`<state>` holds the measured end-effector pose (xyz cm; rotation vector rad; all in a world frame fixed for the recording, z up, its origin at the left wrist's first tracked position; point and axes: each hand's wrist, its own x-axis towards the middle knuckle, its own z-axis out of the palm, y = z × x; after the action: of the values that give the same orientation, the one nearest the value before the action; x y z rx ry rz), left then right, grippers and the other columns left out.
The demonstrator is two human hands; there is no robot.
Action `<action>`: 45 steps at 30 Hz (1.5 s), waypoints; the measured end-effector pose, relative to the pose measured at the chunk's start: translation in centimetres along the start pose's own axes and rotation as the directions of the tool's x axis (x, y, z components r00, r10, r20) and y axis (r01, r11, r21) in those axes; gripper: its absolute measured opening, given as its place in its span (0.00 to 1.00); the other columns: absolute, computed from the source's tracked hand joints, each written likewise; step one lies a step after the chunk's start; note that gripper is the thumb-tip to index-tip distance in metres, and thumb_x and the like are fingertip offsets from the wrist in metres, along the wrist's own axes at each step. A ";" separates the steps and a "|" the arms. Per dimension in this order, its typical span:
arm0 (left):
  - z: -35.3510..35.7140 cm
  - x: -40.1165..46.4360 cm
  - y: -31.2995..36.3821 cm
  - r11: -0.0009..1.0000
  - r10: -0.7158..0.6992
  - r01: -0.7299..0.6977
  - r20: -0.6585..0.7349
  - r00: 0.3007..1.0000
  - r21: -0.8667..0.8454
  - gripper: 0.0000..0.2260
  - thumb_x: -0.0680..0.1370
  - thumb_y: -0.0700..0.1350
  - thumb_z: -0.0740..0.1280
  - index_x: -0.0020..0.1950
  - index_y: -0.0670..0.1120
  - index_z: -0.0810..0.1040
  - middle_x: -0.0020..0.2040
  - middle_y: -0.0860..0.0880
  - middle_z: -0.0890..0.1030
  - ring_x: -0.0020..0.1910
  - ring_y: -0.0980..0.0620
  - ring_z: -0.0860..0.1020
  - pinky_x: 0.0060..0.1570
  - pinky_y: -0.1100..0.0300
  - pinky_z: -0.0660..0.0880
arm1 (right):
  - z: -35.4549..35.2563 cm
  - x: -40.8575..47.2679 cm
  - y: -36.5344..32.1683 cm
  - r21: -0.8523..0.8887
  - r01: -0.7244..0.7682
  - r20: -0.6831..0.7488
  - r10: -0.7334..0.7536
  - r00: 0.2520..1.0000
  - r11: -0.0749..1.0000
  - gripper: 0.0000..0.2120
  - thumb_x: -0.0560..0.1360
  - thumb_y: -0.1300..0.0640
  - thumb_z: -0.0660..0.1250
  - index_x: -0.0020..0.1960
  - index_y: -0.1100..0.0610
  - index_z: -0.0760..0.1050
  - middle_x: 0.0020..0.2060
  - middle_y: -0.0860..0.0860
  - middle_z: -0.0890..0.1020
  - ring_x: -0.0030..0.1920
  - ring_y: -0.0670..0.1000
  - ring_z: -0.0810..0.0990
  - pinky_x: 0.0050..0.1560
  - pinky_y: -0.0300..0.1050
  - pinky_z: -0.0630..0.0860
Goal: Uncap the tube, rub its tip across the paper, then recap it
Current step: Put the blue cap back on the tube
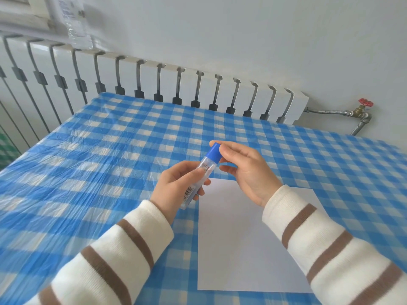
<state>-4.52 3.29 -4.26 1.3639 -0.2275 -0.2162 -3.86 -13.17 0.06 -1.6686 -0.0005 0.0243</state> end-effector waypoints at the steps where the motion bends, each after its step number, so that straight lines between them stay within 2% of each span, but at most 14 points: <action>1: 0.0 0.0 0.0 1.000 0.000 0.000 0.002 1.000 -0.002 0.08 0.72 0.49 0.66 0.48 0.50 0.81 0.38 0.49 0.83 0.32 0.53 0.78 0.32 0.63 0.75 | 0.0 -0.1 0.0 0.000 0.002 -0.001 -0.002 1.000 1.000 0.12 0.78 0.51 0.64 0.58 0.51 0.81 0.57 0.47 0.82 0.57 0.49 0.78 0.54 0.42 0.74; 4: 0.0 0.0 0.0 1.000 0.004 -0.004 -0.007 1.000 0.015 0.09 0.71 0.49 0.66 0.49 0.50 0.80 0.38 0.49 0.83 0.33 0.53 0.78 0.32 0.64 0.75 | 0.1 -0.1 0.0 -0.010 0.013 -0.020 -0.013 1.000 1.000 0.10 0.78 0.51 0.65 0.55 0.51 0.82 0.54 0.46 0.84 0.55 0.46 0.80 0.52 0.40 0.74; 8: 0.0 0.0 -0.2 0.999 0.031 -0.030 -0.019 0.999 0.042 0.06 0.75 0.45 0.67 0.51 0.49 0.79 0.39 0.50 0.83 0.33 0.54 0.79 0.33 0.65 0.75 | 0.2 0.0 0.1 -0.020 0.003 -0.068 -0.004 0.998 1.000 0.07 0.75 0.50 0.68 0.49 0.51 0.82 0.46 0.46 0.83 0.48 0.46 0.79 0.50 0.42 0.74; 12: 0.0 0.0 -0.2 0.997 0.045 -0.044 -0.018 0.999 0.062 0.07 0.74 0.45 0.67 0.52 0.50 0.79 0.40 0.50 0.84 0.34 0.54 0.79 0.33 0.66 0.75 | 0.3 0.1 0.3 -0.036 -0.011 -0.102 0.008 0.995 0.999 0.09 0.73 0.46 0.69 0.47 0.52 0.81 0.41 0.46 0.82 0.46 0.48 0.79 0.50 0.43 0.76; 14: 0.0 0.0 -0.2 0.997 0.037 -0.036 -0.018 0.999 0.063 0.07 0.74 0.46 0.67 0.51 0.50 0.79 0.40 0.51 0.84 0.34 0.55 0.79 0.33 0.66 0.75 | 0.3 0.1 0.3 -0.037 -0.009 -0.104 0.005 0.995 0.999 0.11 0.74 0.46 0.68 0.49 0.52 0.81 0.43 0.46 0.82 0.48 0.49 0.79 0.51 0.43 0.77; 17: 0.1 0.1 -0.1 0.999 0.016 -0.015 -0.026 1.000 0.036 0.07 0.74 0.47 0.68 0.51 0.50 0.80 0.39 0.50 0.83 0.33 0.54 0.79 0.33 0.65 0.75 | 0.4 0.0 0.3 -0.013 0.000 -0.064 0.000 0.998 1.000 0.13 0.76 0.46 0.65 0.55 0.51 0.80 0.52 0.49 0.82 0.54 0.49 0.78 0.54 0.44 0.75; 20: 0.1 0.1 -0.1 0.999 0.020 -0.020 -0.019 1.000 -0.026 0.08 0.72 0.45 0.68 0.50 0.47 0.80 0.37 0.48 0.83 0.32 0.53 0.78 0.31 0.63 0.74 | 0.3 -0.1 0.3 0.055 0.002 -0.026 0.000 1.000 0.998 0.11 0.78 0.49 0.64 0.54 0.50 0.82 0.55 0.49 0.82 0.56 0.50 0.78 0.55 0.44 0.74; 24: 0.0 0.1 -0.2 0.999 0.038 -0.039 -0.011 0.999 -0.019 0.06 0.75 0.43 0.66 0.50 0.46 0.80 0.38 0.48 0.83 0.32 0.53 0.78 0.31 0.63 0.74 | 0.3 -0.1 0.3 0.051 0.017 -0.037 -0.015 0.999 0.999 0.09 0.78 0.50 0.65 0.50 0.48 0.83 0.54 0.46 0.84 0.56 0.47 0.80 0.56 0.44 0.76; 26: -0.1 0.0 -0.3 0.999 0.048 -0.048 -0.007 0.999 -0.006 0.06 0.75 0.43 0.66 0.51 0.47 0.80 0.38 0.48 0.83 0.33 0.53 0.78 0.32 0.63 0.75 | 0.3 0.0 0.4 0.036 0.021 -0.051 -0.019 0.999 0.999 0.09 0.77 0.50 0.65 0.51 0.50 0.83 0.54 0.47 0.84 0.55 0.47 0.80 0.56 0.45 0.76; 34: 0.1 0.1 -0.3 0.996 0.065 -0.064 -0.029 0.997 0.062 0.07 0.75 0.45 0.67 0.52 0.52 0.80 0.41 0.51 0.84 0.35 0.55 0.80 0.35 0.66 0.76 | 0.2 0.1 0.6 -0.011 0.024 -0.091 -0.025 0.996 1.000 0.10 0.76 0.49 0.66 0.51 0.52 0.82 0.50 0.47 0.84 0.52 0.46 0.80 0.52 0.41 0.76; 39: 0.2 0.2 -0.4 0.991 0.080 -0.072 -0.066 0.995 0.116 0.08 0.74 0.46 0.68 0.51 0.56 0.79 0.42 0.54 0.84 0.38 0.56 0.81 0.36 0.68 0.76 | 0.3 0.2 0.5 -0.049 0.046 -0.123 -0.052 0.991 0.998 0.07 0.77 0.49 0.66 0.50 0.50 0.82 0.46 0.43 0.84 0.48 0.42 0.80 0.48 0.37 0.76; 42: 0.2 0.4 -0.6 0.978 0.111 -0.090 -0.104 0.988 0.186 0.09 0.73 0.46 0.70 0.49 0.59 0.79 0.42 0.58 0.84 0.42 0.60 0.81 0.40 0.68 0.76 | 0.3 0.5 0.2 -0.046 0.074 -0.153 -0.081 0.985 0.996 0.06 0.76 0.51 0.67 0.49 0.50 0.81 0.45 0.42 0.83 0.45 0.39 0.80 0.46 0.36 0.74; 45: -0.1 0.7 -0.9 0.939 0.149 -0.093 -0.147 0.978 0.331 0.13 0.72 0.44 0.70 0.48 0.63 0.76 0.44 0.62 0.82 0.45 0.64 0.78 0.45 0.68 0.72 | 0.4 1.0 -0.5 -0.057 0.113 -0.173 -0.121 0.977 0.992 0.04 0.76 0.52 0.67 0.48 0.50 0.81 0.43 0.41 0.83 0.43 0.37 0.80 0.45 0.34 0.74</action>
<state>-3.86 3.03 -5.18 1.6788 -0.2087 0.0457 -2.89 -12.69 0.46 -1.7103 0.0344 -0.2140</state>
